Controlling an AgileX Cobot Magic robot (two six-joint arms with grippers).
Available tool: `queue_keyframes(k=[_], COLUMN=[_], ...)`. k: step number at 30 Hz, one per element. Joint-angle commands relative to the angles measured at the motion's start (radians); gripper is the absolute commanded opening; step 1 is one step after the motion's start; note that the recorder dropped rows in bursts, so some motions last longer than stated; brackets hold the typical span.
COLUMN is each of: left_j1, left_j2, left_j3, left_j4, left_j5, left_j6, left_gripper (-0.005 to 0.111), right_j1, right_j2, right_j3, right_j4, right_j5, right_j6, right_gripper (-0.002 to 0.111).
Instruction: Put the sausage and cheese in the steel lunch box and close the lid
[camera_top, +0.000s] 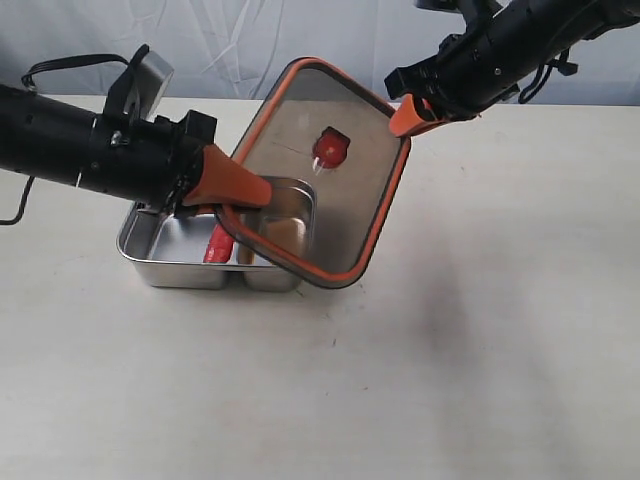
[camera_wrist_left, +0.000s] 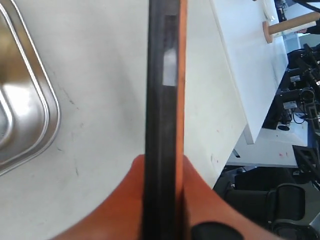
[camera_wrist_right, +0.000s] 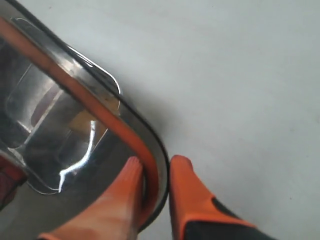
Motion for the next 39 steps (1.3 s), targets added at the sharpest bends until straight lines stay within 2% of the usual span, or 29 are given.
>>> queue_keyframes(k=[1,4,11,15,21,25,33,37,39], left_j1=[-0.002,-0.002,-0.002,0.024,0.068,0.068,0.068,0.068,0.068], left_j2=[-0.002,-0.004,-0.005,-0.005,-0.007,-0.007,-0.041,-0.074,-0.079], left_j3=[0.000,-0.009,-0.054,-0.115,-0.200,-0.256,-0.284,-0.284,-0.284], left_j4=[0.010,0.012,0.057,0.165,0.401,0.558,0.682,0.713,0.733], left_j5=[-0.018,-0.017,-0.023,-0.031,-0.159,-0.250,-0.393,-0.406,-0.402], left_j6=[0.008,0.024,0.030,0.030,0.030,0.041,0.188,0.346,0.375], left_gripper=[0.000,0.000,0.000,0.000,0.000,0.000,0.000,0.000,0.000], right_j1=[0.000,0.000,0.000,-0.001,-0.001,-0.026,-0.098,-0.112,-0.112], right_j2=[-0.005,-0.007,-0.032,-0.057,-0.101,-0.119,-0.121,-0.121,-0.121], right_j3=[0.000,0.000,0.000,0.000,0.000,0.000,0.000,0.000,0.000], right_j4=[0.023,0.023,-0.007,-0.091,-0.292,-0.306,-0.303,-0.287,-0.252], right_j5=[-0.003,-0.003,-0.066,-0.096,-0.126,-0.146,-0.137,-0.137,-0.135], right_j6=[0.004,0.004,0.008,0.066,0.231,0.259,0.273,0.273,0.275], right_gripper=[0.040,0.051,0.051,0.051,0.051,0.051,0.051,0.051,0.051])
